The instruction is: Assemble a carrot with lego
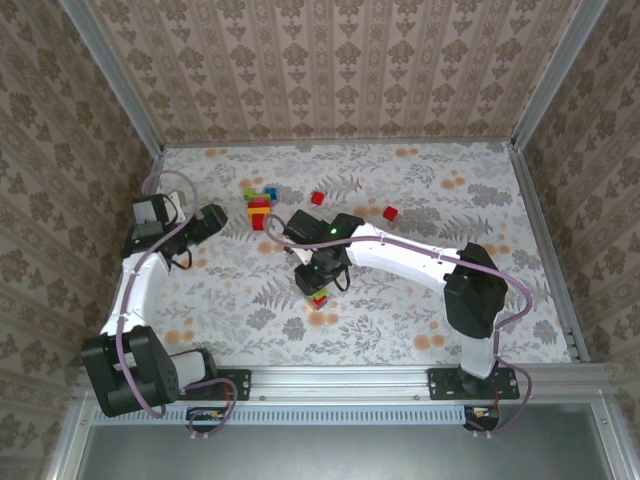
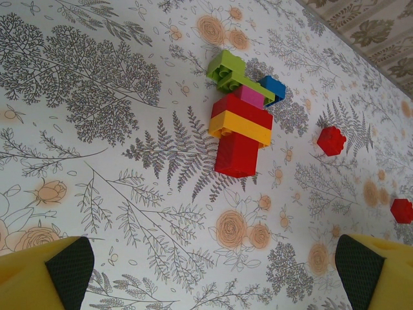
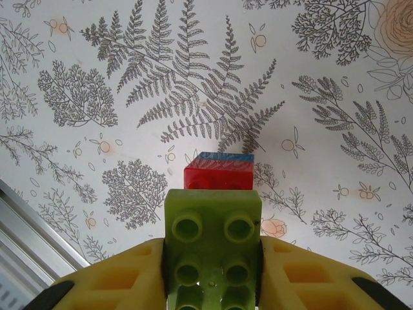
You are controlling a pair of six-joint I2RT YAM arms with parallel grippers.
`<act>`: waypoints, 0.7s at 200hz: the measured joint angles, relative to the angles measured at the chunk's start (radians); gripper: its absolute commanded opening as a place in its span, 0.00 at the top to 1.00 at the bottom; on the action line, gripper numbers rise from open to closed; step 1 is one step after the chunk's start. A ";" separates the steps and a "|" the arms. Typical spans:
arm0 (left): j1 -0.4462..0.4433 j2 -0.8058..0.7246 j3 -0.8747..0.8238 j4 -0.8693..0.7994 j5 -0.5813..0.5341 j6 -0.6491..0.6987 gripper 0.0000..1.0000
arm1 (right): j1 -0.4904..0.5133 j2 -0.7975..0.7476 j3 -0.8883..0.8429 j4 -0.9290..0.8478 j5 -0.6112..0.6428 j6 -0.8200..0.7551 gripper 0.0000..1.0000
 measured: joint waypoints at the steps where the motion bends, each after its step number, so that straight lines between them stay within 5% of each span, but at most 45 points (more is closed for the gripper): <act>1: 0.000 0.000 0.000 0.000 0.000 0.000 0.00 | 0.000 0.000 0.000 0.000 0.000 0.000 0.65; 140: 0.000 0.000 0.000 0.000 0.000 0.000 0.00 | 0.037 0.002 0.004 -0.011 0.073 0.000 0.66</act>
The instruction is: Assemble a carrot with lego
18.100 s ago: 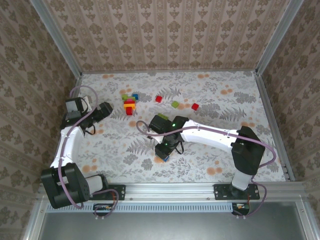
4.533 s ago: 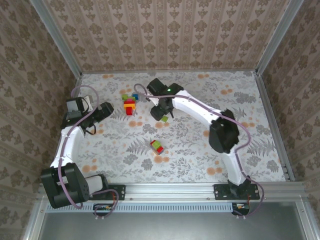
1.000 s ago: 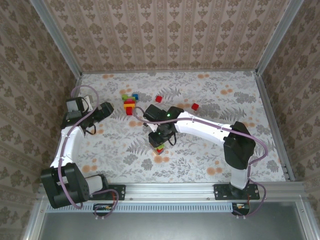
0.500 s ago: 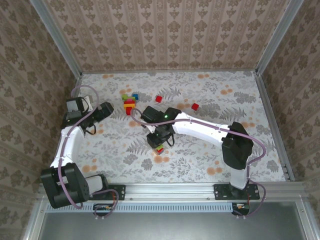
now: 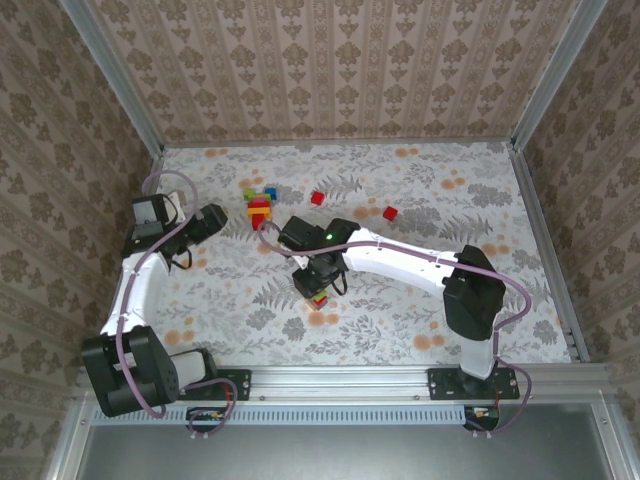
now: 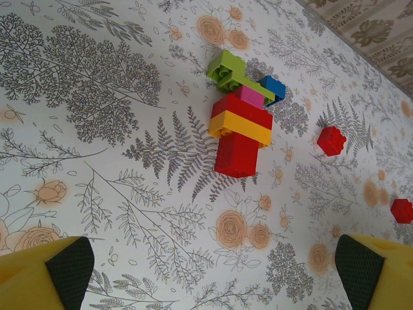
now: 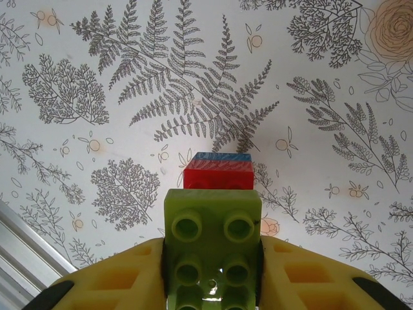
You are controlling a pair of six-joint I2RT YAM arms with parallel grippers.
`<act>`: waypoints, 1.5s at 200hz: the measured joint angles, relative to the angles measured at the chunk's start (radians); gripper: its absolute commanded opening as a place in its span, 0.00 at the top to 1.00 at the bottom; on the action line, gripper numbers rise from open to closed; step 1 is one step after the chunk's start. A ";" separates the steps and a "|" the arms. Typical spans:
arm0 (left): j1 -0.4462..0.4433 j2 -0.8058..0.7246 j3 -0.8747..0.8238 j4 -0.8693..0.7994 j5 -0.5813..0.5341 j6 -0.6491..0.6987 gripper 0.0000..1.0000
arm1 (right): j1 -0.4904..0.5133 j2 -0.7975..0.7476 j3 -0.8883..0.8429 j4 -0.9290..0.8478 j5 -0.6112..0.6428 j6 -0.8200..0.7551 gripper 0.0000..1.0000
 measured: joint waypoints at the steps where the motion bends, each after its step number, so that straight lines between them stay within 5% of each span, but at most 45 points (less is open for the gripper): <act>1: 0.000 0.000 0.000 0.000 0.000 0.000 0.00 | 0.000 0.000 0.000 0.000 0.001 0.000 0.65; 300: 0.000 0.000 0.000 0.000 0.000 0.000 0.00 | 0.057 0.027 0.018 -0.016 0.108 0.019 0.66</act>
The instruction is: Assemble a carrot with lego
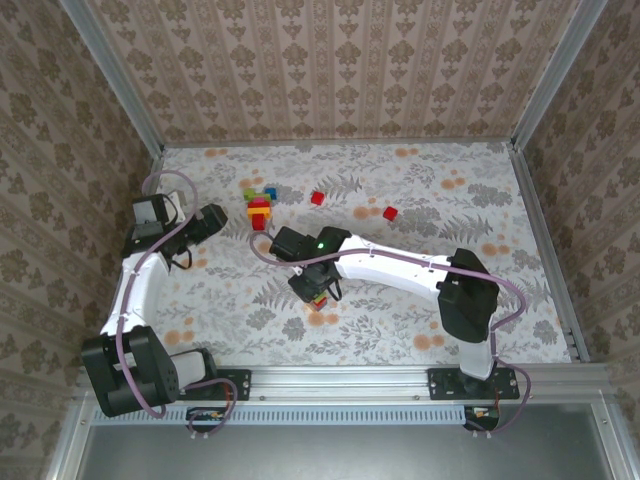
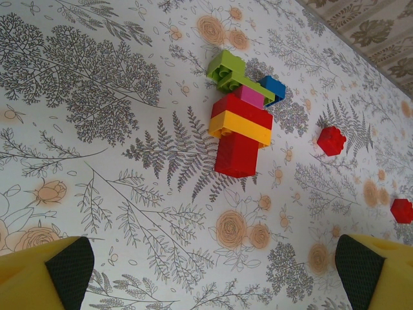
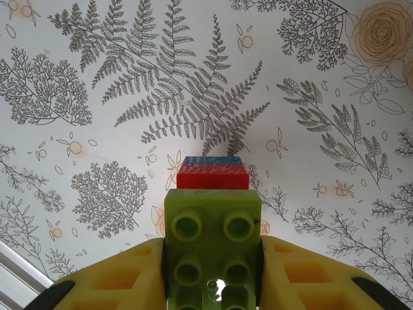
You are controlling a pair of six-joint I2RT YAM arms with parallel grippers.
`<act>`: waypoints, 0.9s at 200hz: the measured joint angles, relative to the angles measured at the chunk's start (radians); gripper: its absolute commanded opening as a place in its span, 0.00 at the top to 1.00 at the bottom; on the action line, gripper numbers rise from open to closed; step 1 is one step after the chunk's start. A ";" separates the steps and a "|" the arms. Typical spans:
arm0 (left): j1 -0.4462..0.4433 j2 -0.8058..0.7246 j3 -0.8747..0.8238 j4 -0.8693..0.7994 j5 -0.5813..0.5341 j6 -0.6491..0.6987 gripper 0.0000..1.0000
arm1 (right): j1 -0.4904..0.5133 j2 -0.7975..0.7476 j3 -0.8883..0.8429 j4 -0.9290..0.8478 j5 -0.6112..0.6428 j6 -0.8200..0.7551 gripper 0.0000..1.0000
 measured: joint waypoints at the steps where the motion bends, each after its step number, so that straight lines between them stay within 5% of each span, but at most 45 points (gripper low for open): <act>1: 0.000 0.000 0.000 0.000 0.000 0.000 0.00 | 0.000 0.000 0.000 0.000 0.000 0.000 0.66; 180: 0.000 0.000 0.000 0.000 0.000 0.000 0.00 | -0.011 -0.035 -0.053 0.045 -0.042 -0.124 0.65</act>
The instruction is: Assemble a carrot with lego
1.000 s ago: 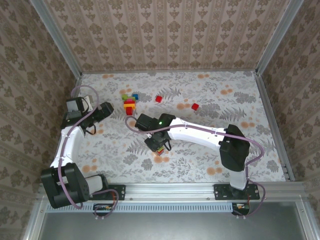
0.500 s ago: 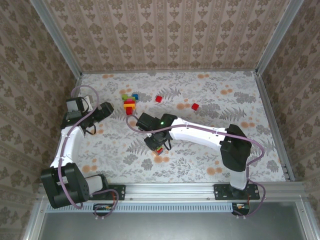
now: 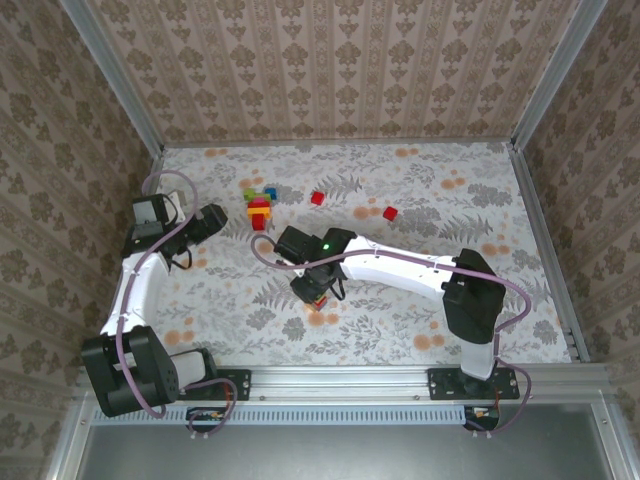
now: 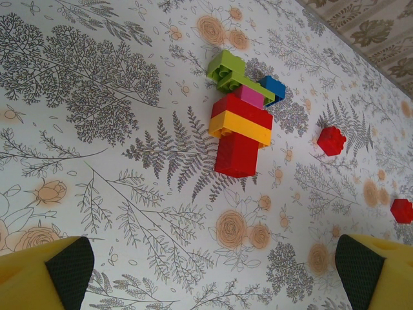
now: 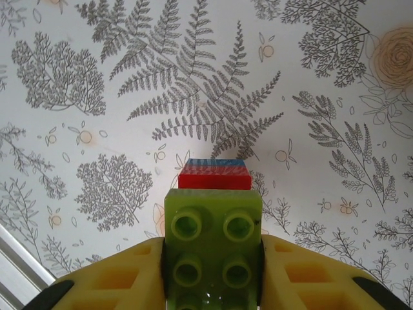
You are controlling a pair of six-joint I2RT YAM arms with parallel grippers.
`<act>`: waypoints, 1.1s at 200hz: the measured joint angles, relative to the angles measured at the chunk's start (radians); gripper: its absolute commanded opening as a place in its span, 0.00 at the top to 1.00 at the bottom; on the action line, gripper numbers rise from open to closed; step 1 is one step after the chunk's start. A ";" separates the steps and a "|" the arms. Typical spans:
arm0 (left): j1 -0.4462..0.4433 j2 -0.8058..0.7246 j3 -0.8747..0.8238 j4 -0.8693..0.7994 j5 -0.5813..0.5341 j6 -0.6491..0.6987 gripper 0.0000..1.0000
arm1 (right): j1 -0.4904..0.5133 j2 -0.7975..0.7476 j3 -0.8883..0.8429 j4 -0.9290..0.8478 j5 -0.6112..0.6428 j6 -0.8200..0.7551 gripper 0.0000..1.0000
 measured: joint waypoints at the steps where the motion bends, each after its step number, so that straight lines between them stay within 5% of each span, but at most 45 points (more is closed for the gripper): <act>1: 0.000 0.000 0.000 0.000 0.000 0.000 0.00 | 0.000 0.000 0.000 -0.001 -0.001 -0.002 0.65; 106: 0.000 0.000 0.000 0.000 0.000 0.000 0.00 | 0.006 0.066 0.130 -0.251 -0.079 -0.289 0.66; 220: 0.000 0.000 0.000 0.000 0.000 0.000 0.00 | 0.007 0.069 0.133 -0.225 -0.120 -0.480 0.63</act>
